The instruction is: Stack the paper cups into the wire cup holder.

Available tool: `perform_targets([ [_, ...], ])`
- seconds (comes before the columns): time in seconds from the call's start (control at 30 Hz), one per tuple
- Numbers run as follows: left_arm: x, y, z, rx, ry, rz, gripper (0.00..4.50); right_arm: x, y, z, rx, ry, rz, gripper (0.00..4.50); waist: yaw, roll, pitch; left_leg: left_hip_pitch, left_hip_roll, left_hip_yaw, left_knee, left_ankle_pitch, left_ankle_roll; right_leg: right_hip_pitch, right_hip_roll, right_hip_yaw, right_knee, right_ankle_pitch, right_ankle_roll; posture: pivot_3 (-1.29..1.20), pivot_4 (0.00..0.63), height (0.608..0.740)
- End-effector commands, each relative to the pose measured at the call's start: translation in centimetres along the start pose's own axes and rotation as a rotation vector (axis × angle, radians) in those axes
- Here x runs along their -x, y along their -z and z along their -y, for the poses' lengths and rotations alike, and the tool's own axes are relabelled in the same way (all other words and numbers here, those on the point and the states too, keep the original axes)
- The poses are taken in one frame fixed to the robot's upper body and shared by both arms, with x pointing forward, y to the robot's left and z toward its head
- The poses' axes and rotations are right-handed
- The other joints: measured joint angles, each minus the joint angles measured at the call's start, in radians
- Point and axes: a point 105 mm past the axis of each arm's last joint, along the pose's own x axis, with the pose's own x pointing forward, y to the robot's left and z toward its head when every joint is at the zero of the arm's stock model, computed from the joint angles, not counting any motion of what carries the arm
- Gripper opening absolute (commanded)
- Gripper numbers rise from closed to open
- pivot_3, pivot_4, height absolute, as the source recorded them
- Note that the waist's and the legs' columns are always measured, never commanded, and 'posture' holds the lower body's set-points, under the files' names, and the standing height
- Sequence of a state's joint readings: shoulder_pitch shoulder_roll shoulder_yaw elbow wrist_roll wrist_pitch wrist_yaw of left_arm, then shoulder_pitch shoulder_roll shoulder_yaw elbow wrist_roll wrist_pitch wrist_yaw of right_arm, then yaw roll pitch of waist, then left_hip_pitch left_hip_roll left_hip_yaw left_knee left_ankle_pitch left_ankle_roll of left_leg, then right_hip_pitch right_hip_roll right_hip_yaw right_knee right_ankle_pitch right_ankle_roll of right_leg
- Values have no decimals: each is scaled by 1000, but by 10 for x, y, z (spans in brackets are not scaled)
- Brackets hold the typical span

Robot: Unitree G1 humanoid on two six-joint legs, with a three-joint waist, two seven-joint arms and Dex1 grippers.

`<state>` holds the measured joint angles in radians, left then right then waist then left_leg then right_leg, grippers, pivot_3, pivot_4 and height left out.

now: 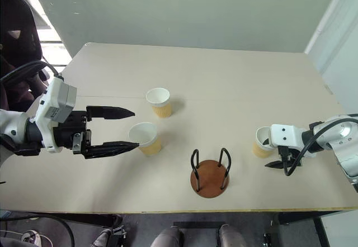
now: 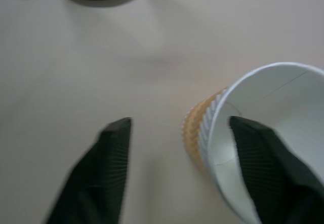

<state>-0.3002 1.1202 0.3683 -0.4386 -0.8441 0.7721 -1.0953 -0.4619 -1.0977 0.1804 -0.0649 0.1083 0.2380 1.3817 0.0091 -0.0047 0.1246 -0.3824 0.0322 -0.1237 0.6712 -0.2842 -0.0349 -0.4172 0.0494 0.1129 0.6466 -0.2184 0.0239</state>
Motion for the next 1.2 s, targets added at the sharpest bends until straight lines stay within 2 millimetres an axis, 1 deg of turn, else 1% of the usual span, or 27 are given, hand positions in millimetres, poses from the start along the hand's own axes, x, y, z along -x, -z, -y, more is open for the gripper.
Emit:
perform_targets([
  [0.03, 5, -10, 2, -41, -21, 21, 4500, 3, -1, 5, 34, 9, -12, 1798, 0, 0, 0, 0, 0, 0, 0, 0, 0, 0, 0, 0, 0, 0, 0, 0, 150, 740],
  [0.17, 6, -10, 1, -39, -27, 24, 4500, 4, -1, 7, 47, 8, -18, 327, 0, 0, 0, 0, 0, 0, 0, 0, 0, 0, 0, 0, 0, 0, 0, 0, 150, 740],
  [0.2, 6, -10, 1, -39, -27, 25, 4500, 4, 0, 8, 49, 7, -21, 24, 0, 0, 0, 0, 0, 0, 0, 0, 0, 0, 0, 0, 0, 0, 0, 0, 150, 740],
  [0.33, 6, -10, 1, -39, -30, 26, 4500, 5, 0, 8, 58, 5, -29, 24, 0, 0, 0, 0, 0, 0, 0, 0, 0, 0, 0, 0, 0, 0, 0, 0, 150, 740],
  [0.43, 8, -10, 0, -41, -33, 25, 4500, 13, -5, 9, 71, -6, -11, 24, 0, 0, 0, 0, 0, 0, 0, 0, 0, 0, 0, 0, 0, 0, 0, 0, 150, 740],
  [0.57, 9, -10, -1, -41, -32, 20, 4500, 33, -22, 9, 99, -42, 65, 24, 0, 0, 0, 0, 0, 0, 0, 0, 0, 0, 0, 0, 0, 0, 0, 0, 150, 740],
  [0.6, 9, -9, -1, -36, -25, 16, 4500, 42, -27, 14, 110, -27, 81, 24, 0, 0, 0, 0, 0, 1, 0, 0, -1, 0, 0, 0, 0, 0, 0, 0, 150, 740],
  [0.67, 9, -5, -1, -28, -19, 7, 4500, 60, -41, 25, 134, 8, 124, 24, -1, 1, 0, 0, 0, 1, 0, 1, -1, 0, 0, 0, 0, 0, -1, 0, 150, 740],
  [0.73, 8, -1, -2, -20, -12, 1, 4500, 77, -62, 28, 166, 24, 214, 24, -2, 1, 0, 0, 0, 1, 1, 1, -1, 0, 0, 0, 0, 0, -1, 0, 150, 740],
  [0.8, 7, 2, -1, -14, 0, -3, 4500, 89, -85, 22, 193, 3, 325, 24, -2, 1, 0, 0, 0, 1, 0, 1, -1, 0, 0, 0, 0, -1, -3, 0, 150, 740],
  [0.87, 5, 5, -1, -12, 8, -9, 4500, 98, -106, 13, 211, -37, 430, 24, 1, 1, 0, 0, 0, 1, -1, 1, -1, 0, 0, 0, 0, -2, -4, 0, 150, 740],
  [0.93, 3, 7, -2, -13, 13, -15, 4500, 103, -123, 4, 218, -86, 517, 24, 1, 1, 0, 0, 0, 1, -2, 2, -4, 0, 1, 0, 0, -3, -6, 0, 150, 740],
  [0.97, 2, 7, -2, -14, 15, -15, 4500, 105, -130, -1, 219, -112, 554, 24, 1, 1, 0, 0, 0, 1, -2, 7, -11, 0, 1, 0, 0, -3, -6, 0, 150, 740],
  [1.0, 2, 8, -2, -15, 21, -16, 4500, 106, -139, -8, 219, -149, 605, 24, 2, 1, 0, 0, 0, 1, -2, 8, -13, 0, 1, 0, 0, -4, -7, 0, 150, 740],
  [1.03, 1, 8, -2, -17, 28, -16, 4500, 107, -147, -16, 215, -192, 658, 24, 2, 1, 0, 0, 0, 1, -2, 8, -13, 0, 1, 0, 0, -4, -7, 0, 150, 740],
  [1.1, -1, 8, -2, -19, 40, -16, 4500, 107, -159, -29, 205, -262, 726, 24, 2, 1, 0, 0, 0, 2, -3, 8, -13, 0, 1, 0, 0, -5, -9, 0, 150, 740],
  [1.2, -4, 8, 0, -26, 66, -18, 4500, 98, -169, -39, 189, -303, 763, 24, 1, 0, 0, 0, 0, 2, -3, 8, -13, 0, 2, 0, 0, -8, -14, 0, 150, 740],
])
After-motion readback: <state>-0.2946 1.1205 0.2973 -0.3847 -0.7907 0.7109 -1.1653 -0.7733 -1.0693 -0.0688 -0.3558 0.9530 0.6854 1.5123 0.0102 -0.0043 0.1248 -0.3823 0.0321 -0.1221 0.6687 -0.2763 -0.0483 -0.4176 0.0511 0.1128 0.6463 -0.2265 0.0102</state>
